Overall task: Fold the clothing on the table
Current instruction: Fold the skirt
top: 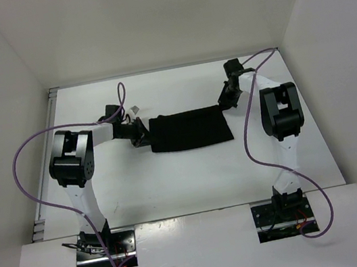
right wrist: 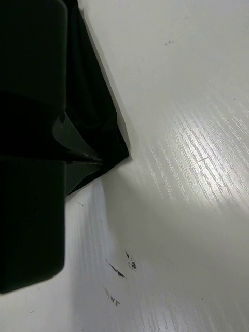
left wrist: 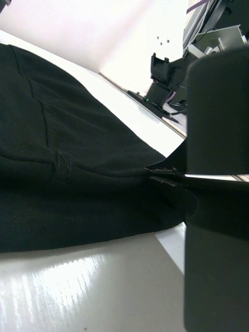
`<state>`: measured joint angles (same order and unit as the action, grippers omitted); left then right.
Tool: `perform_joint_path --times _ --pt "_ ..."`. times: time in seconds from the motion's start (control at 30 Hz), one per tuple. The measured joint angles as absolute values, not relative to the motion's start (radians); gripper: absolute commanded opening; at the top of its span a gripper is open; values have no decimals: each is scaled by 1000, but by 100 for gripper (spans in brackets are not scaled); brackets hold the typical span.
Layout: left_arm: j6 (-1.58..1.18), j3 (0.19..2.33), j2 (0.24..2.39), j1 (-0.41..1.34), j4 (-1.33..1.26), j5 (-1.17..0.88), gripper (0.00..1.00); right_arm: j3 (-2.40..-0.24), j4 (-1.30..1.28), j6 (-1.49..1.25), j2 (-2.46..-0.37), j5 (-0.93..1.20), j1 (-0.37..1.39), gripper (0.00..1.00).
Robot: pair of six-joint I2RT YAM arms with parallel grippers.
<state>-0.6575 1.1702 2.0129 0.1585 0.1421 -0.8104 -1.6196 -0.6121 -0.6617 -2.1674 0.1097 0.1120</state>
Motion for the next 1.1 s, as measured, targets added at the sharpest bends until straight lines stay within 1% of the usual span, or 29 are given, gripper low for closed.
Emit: perform_joint_path --times 0.17,0.47,0.8,0.83,0.87,0.9,0.97,1.0,1.03,1.07,1.1 --pt "-657 1164 1998 155 159 -807 0 -1620 -612 -683 -2168 101 110 1" --pt "-657 1129 1866 138 198 -774 0 -1620 -613 -718 -2168 79 107 0" --pt "-654 1087 1855 138 250 -736 0 -1633 -619 -733 -2176 57 106 0" --pt "-654 1087 1855 138 256 -729 7 -1634 -620 -734 -2177 57 106 0" --pt "-653 1086 1855 138 264 -720 32 -1636 -622 -735 -2177 57 106 0" --pt "-645 1086 1855 138 271 -712 39 -1636 -622 -735 -2177 57 106 0" --pt "-641 1086 1855 138 287 -700 46 -1636 -624 -736 -2177 57 106 0" --pt "-637 1086 1855 137 294 -692 52 -1636 -625 -738 -2175 56 106 2" --pt "-633 1086 1855 137 298 -684 53 -1636 -626 -739 -2173 52 106 4" --pt "-633 1086 1855 137 301 -674 53 -1634 -627 -739 -2167 42 107 11" --pt "-635 1086 1853 137 305 -661 55 -1625 -629 -737 -2157 29 107 16"
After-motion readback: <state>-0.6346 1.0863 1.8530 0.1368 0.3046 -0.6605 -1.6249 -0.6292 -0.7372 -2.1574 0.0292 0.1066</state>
